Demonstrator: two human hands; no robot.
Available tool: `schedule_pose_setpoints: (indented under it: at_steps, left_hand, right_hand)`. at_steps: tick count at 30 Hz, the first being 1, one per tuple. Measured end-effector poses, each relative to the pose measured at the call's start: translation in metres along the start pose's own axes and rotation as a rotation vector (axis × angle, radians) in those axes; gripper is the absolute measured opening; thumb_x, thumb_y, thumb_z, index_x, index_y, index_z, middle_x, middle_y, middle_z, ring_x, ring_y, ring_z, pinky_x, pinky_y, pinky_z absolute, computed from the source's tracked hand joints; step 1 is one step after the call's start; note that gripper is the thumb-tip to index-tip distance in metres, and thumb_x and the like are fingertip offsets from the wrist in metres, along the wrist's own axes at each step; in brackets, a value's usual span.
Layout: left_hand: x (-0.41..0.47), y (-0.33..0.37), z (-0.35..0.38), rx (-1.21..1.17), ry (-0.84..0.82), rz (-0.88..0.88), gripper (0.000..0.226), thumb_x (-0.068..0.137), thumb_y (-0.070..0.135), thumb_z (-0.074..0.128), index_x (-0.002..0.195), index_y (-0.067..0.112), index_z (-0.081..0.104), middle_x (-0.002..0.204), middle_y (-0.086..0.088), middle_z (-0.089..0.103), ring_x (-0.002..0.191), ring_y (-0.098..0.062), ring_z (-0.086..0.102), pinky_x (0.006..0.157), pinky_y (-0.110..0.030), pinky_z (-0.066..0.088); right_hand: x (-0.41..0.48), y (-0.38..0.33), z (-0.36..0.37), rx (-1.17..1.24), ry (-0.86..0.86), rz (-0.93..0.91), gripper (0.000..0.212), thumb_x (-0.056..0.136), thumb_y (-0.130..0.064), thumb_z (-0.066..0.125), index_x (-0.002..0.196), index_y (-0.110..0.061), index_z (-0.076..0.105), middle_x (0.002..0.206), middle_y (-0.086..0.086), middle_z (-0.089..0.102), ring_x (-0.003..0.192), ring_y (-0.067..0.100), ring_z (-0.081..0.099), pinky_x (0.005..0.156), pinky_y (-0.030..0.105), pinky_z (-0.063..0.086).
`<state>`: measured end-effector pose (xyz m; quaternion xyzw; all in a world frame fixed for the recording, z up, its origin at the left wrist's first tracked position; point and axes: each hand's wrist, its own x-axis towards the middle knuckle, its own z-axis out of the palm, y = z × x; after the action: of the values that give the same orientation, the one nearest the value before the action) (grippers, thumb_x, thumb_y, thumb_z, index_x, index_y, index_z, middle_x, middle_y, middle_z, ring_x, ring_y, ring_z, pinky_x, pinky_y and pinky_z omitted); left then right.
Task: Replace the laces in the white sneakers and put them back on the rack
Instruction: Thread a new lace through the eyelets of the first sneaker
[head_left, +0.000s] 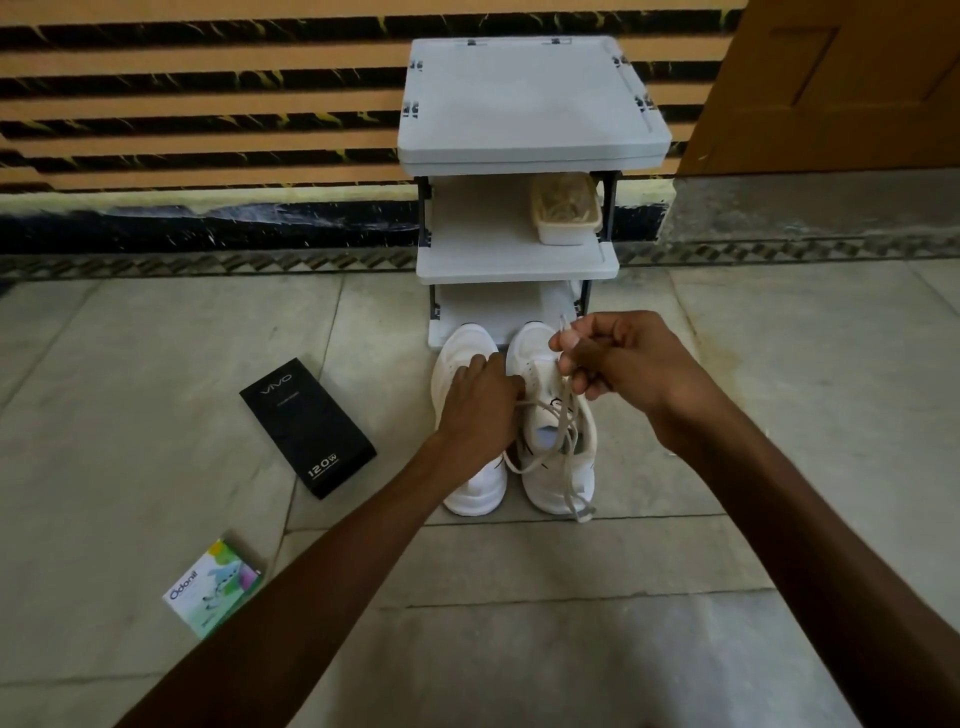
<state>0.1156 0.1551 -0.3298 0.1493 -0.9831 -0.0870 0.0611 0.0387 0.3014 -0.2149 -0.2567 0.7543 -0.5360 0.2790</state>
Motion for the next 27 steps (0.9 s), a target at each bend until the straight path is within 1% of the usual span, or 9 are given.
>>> schedule_pose_setpoints:
  at_steps: [2, 4, 6, 9, 13, 17, 20, 23, 27]
  left_hand:
    - [0.001, -0.002, -0.003, -0.047, -0.029, 0.033, 0.013, 0.088, 0.021, 0.058, 0.083, 0.014, 0.068, 0.088, -0.010, 0.057, 0.089, -0.030, 0.053, 0.069, -0.034, 0.033]
    - [-0.004, -0.002, -0.011, -0.199, -0.118, 0.044, 0.024, 0.087, 0.018, 0.058, 0.064, 0.018, 0.052, 0.069, -0.004, 0.055, 0.076, -0.030, 0.058, 0.062, -0.034, 0.039]
    - [-0.014, 0.001, -0.025, -0.397, -0.268, 0.022, 0.031, 0.086, 0.016, 0.060, 0.060, 0.022, 0.043, 0.060, 0.004, 0.049, 0.065, -0.022, 0.057, 0.059, -0.034, 0.041]
    - [-0.037, 0.012, -0.054, -0.520, -0.529, 0.155, 0.020, 0.085, 0.016, 0.064, 0.069, 0.011, 0.054, 0.063, 0.004, 0.050, 0.060, -0.009, 0.046, 0.061, -0.029, 0.038]
    - [-0.055, 0.027, -0.090, -0.640, -0.906, 0.298, 0.011, 0.092, 0.017, 0.063, 0.093, 0.007, 0.067, 0.075, 0.000, 0.064, 0.067, -0.006, 0.056, 0.065, -0.021, 0.043]
    - [-0.056, 0.036, -0.114, -0.618, -0.963, 0.315, 0.014, 0.093, 0.017, 0.063, 0.092, 0.003, 0.066, 0.076, -0.007, 0.066, 0.067, -0.007, 0.058, 0.064, -0.017, 0.044]
    - [-0.053, 0.035, -0.127, -0.635, -1.015, 0.323, 0.014, 0.093, 0.012, 0.062, 0.093, -0.001, 0.066, 0.071, 0.001, 0.065, 0.065, -0.007, 0.056, 0.063, -0.016, 0.043]
    - [-0.058, 0.039, -0.130, -0.610, -1.165, 0.400, 0.007, 0.093, 0.011, 0.063, 0.091, 0.007, 0.069, 0.070, 0.014, 0.062, 0.064, -0.002, 0.055, 0.063, -0.017, 0.043]
    - [-0.076, 0.052, -0.120, -0.625, -1.306, 0.510, 0.010, 0.092, 0.010, 0.064, 0.099, 0.006, 0.070, 0.078, 0.009, 0.064, 0.068, -0.006, 0.057, 0.066, -0.021, 0.044]
  right_hand:
    - [-0.002, 0.002, -0.002, -0.002, -0.009, 0.015, 0.017, 0.097, -0.014, 0.057, 0.089, -0.011, 0.071, 0.073, 0.004, 0.069, 0.059, 0.012, 0.060, 0.053, 0.019, 0.047]
    - [-0.004, 0.003, -0.004, -0.011, -0.013, 0.028, 0.017, 0.097, -0.014, 0.057, 0.090, -0.010, 0.072, 0.073, 0.004, 0.069, 0.059, 0.011, 0.060, 0.053, 0.018, 0.047]
    - [-0.006, 0.004, -0.008, -0.009, -0.012, 0.043, 0.017, 0.096, -0.012, 0.057, 0.091, -0.008, 0.072, 0.071, 0.004, 0.069, 0.057, 0.010, 0.060, 0.052, 0.018, 0.048]
    - [-0.012, 0.008, -0.016, 0.006, -0.008, 0.075, 0.016, 0.096, -0.009, 0.056, 0.092, -0.006, 0.071, 0.070, 0.003, 0.069, 0.054, 0.008, 0.059, 0.051, 0.017, 0.048]
    - [-0.021, 0.013, -0.017, 0.015, -0.014, 0.094, 0.015, 0.095, -0.010, 0.058, 0.090, -0.007, 0.071, 0.069, 0.002, 0.069, 0.055, 0.008, 0.059, 0.051, 0.018, 0.048]
    - [-0.031, 0.009, -0.009, -0.011, -0.089, 0.084, 0.018, 0.096, -0.009, 0.056, 0.086, -0.007, 0.071, 0.070, 0.005, 0.067, 0.053, 0.010, 0.058, 0.049, 0.017, 0.046]
    - [-0.036, 0.004, -0.005, -0.050, -0.175, 0.090, 0.018, 0.096, -0.008, 0.054, 0.090, -0.004, 0.071, 0.070, 0.006, 0.066, 0.053, 0.011, 0.057, 0.049, 0.018, 0.046]
    - [-0.041, 0.000, -0.004, -0.078, -0.213, 0.095, 0.018, 0.096, -0.009, 0.054, 0.092, -0.003, 0.070, 0.069, 0.006, 0.066, 0.052, 0.008, 0.056, 0.048, 0.016, 0.044]
    - [-0.043, 0.000, -0.003, -0.111, -0.221, 0.103, 0.017, 0.096, -0.010, 0.055, 0.090, -0.007, 0.071, 0.068, 0.004, 0.067, 0.052, 0.007, 0.057, 0.049, 0.016, 0.045]
